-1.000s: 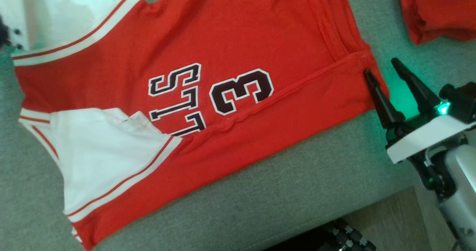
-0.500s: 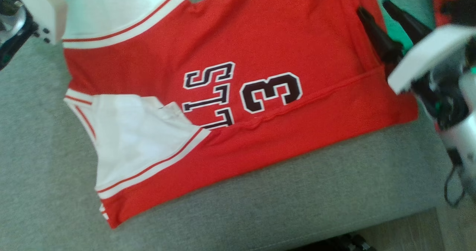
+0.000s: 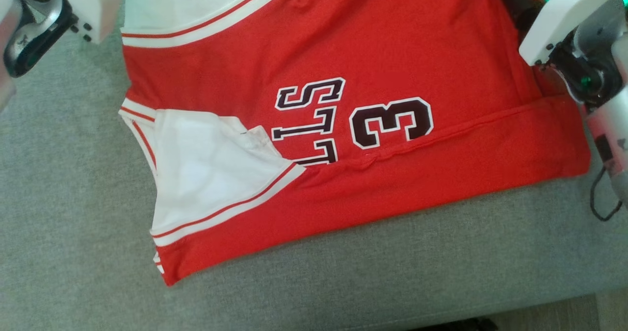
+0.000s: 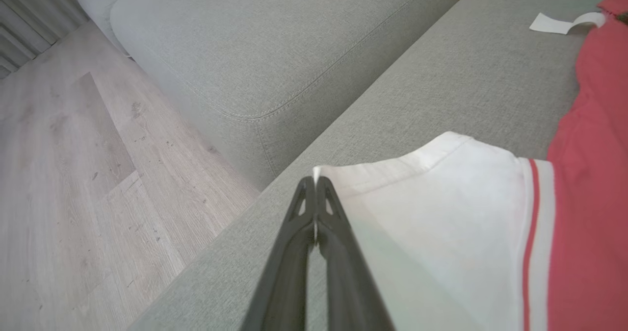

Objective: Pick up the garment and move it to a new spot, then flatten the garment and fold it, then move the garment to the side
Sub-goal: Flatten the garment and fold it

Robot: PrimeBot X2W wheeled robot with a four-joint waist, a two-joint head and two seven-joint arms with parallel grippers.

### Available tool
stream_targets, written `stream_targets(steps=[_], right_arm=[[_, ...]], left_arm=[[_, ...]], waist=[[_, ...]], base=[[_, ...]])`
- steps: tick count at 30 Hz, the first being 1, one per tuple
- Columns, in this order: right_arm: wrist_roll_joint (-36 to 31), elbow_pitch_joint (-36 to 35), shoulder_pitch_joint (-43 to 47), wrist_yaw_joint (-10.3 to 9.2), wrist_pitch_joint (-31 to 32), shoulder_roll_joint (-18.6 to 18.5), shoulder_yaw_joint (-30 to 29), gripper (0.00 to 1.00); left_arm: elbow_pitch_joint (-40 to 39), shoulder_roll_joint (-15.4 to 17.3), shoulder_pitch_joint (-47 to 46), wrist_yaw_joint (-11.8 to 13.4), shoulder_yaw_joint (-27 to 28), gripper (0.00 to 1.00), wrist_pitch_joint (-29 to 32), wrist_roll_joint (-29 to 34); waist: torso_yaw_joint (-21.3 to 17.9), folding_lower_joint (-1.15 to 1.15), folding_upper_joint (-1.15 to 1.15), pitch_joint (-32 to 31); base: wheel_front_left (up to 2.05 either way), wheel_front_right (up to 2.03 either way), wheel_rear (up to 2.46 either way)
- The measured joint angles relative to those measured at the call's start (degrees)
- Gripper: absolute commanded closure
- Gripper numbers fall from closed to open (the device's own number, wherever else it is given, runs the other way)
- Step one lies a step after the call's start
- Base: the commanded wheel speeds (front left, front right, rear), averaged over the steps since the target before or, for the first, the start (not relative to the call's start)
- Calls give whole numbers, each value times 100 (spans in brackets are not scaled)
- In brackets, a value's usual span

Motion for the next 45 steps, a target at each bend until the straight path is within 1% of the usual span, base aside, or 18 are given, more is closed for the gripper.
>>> stream_targets(steps=[1, 2, 3, 6, 10, 12, 13, 14, 17, 22, 25, 28, 31, 40, 42, 45], right_arm=[[0, 0, 0, 0, 0, 0, 0, 54], [2, 37, -43, 0, -64, 4, 24, 93], [7, 74, -84, 0, -134, 8, 36, 100], [62, 193, -178, 0, -305, 3, 88, 100], [270, 205, -201, 0, -594, -9, 158, 100], [408, 205, -202, 0, -716, -36, 198, 100], [477, 205, -202, 0, -775, -66, 219, 100], [609, 198, -202, 0, -932, -167, 242, 100], [801, 158, -198, 0, -1150, -368, 265, 100], [1173, -138, -82, 0, -1378, -727, 370, 100], [1283, -285, 201, 0, -1494, -850, 497, 100], [1334, -379, 540, 0, -1562, -922, 631, 100], [1449, -453, 788, 0, -1658, -1015, 714, 100], [1558, -884, 1606, 0, -2006, -1434, 761, 100], [1556, -961, 1845, 0, -2007, -1519, 762, 100], [1546, -1102, 2185, 0, -2042, -1614, 726, 100]], left_arm=[[0, 0, 0, 0, 0, 100, 0, 0], [43, 1, -13, 0, -41, 100, -46, -30], [93, 1, -21, 0, -80, 100, -88, -63], [224, -1, -38, 0, -194, 100, -307, -70], [500, -3, -161, 0, -237, 100, -982, 255], [647, -38, -237, 0, -227, 100, -1310, 319], [706, -69, -255, 0, -227, 100, -1450, 364], [811, -147, -272, 5, -221, 100, -1735, 468], [944, -247, -337, 108, -172, 100, -2113, 627], [1002, -385, -375, 110, 9, 100, -2296, 433], [828, -324, -146, 115, 53, 100, -2354, 314], [426, -159, 388, 281, 109, 100, -2409, 185], [-34, 34, 1063, 519, 104, 100, -2410, 172], [-1731, 638, 2721, 1411, 237, 100, -2452, 69], [-1998, 712, 3095, 1572, 281, 100, -2452, 33], [-2306, 745, 3510, 1745, 323, 100, -2452, 14]], waist=[[0, 0, 0, 0], [5, 0, 0, -7], [5, 0, 0, -15], [6, 0, 0, -42], [-21, 0, 0, -79], [-41, 0, 0, -110], [-47, 0, 0, -132], [-49, -1, 0, -178], [-34, 0, 0, -241], [47, -1, 0, -371], [93, -1, 0, -478], [125, -2, 0, -577], [186, -1, 0, -660], [360, -2, 0, -938], [394, -2, 0, -996], [439, -2, 0, -1058]], base=[[0, 0, 0], [0, 0, 0], [0, 0, 0], [0, 0, 0], [0, 0, 0], [0, 0, 0], [0, 0, 0], [0, 0, 0], [0, 0, 0], [0, 0, 0], [0, 0, 0], [0, 0, 0], [0, 0, 0], [0, 0, 0], [0, 0, 0], [0, 0, 0]])
